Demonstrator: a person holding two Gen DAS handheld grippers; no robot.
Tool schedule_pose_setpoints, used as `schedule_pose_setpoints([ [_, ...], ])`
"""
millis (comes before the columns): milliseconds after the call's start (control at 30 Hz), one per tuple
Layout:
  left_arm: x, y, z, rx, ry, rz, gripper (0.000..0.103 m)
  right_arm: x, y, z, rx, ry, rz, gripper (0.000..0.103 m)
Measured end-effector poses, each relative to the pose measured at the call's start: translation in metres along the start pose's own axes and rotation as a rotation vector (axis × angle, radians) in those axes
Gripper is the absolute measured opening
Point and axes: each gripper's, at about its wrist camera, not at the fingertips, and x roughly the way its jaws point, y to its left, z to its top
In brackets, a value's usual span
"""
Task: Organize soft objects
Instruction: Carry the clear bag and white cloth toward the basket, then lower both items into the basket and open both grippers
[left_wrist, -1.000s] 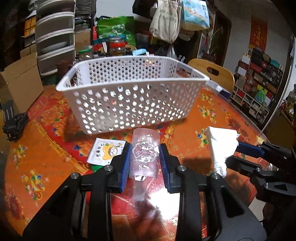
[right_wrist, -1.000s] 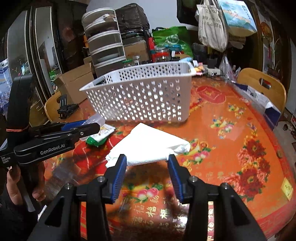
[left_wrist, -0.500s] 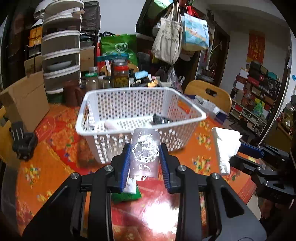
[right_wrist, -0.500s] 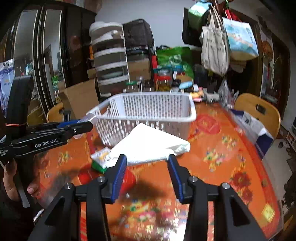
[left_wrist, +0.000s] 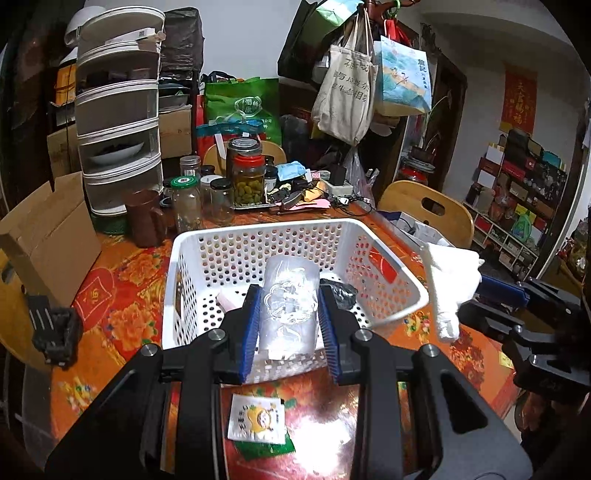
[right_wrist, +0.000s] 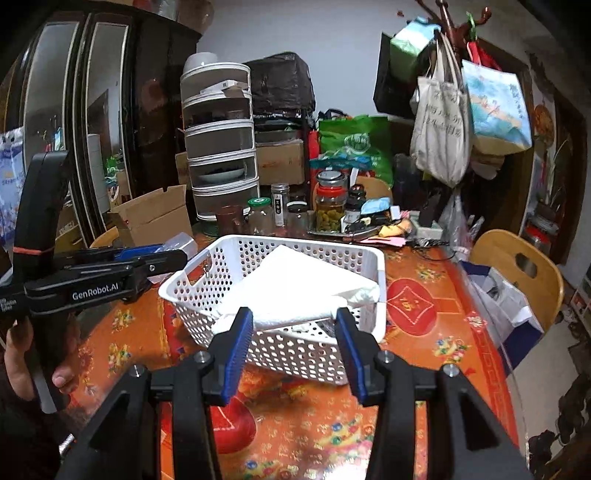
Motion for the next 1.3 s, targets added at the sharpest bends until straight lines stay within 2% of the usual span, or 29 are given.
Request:
schedule_pose_setpoints([
  [133, 0.017, -0.004, 0.016, 0.008, 0.017, 0.010, 0.028, 0.019, -0.005, 0.013, -0.001, 0.018, -0.015, 0.045],
  [300, 0.052, -0.002, 0.030, 0.004, 0.075, 0.037, 0.028, 0.050, -0.009, 0.026, -0.005, 0.060, -0.032, 0.045],
  [433, 0.079, 0.008, 0.031, -0.018, 0.127, 0.065, 0.028, 0.076, -0.015, 0.030, -0.001, 0.100, -0.050, 0.045],
  [633, 0.132, 0.026, 0.029, -0.053, 0.245, 0.105, 0.028, 0.124, -0.028, 0.028, 0.014, 0.199, -0.062, 0.045],
  [767, 0.155, 0.034, 0.024, -0.063, 0.276, 0.121, 0.028, 0.141, -0.030, 0.023, 0.016, 0.236, -0.063, 0.045],
  [1233, 0.187, 0.045, 0.014, -0.095, 0.346, 0.149, 0.029, 0.181, -0.039, 0.017, 0.053, 0.323, -0.041, 0.046],
  [1267, 0.187, 0.045, 0.013, -0.099, 0.343, 0.142, 0.030, 0.182, -0.040, 0.018, 0.062, 0.319, -0.032, 0.047],
  [1300, 0.186, 0.045, 0.013, -0.098, 0.338, 0.133, 0.041, 0.181, -0.041, 0.018, 0.075, 0.310, -0.022, 0.048],
])
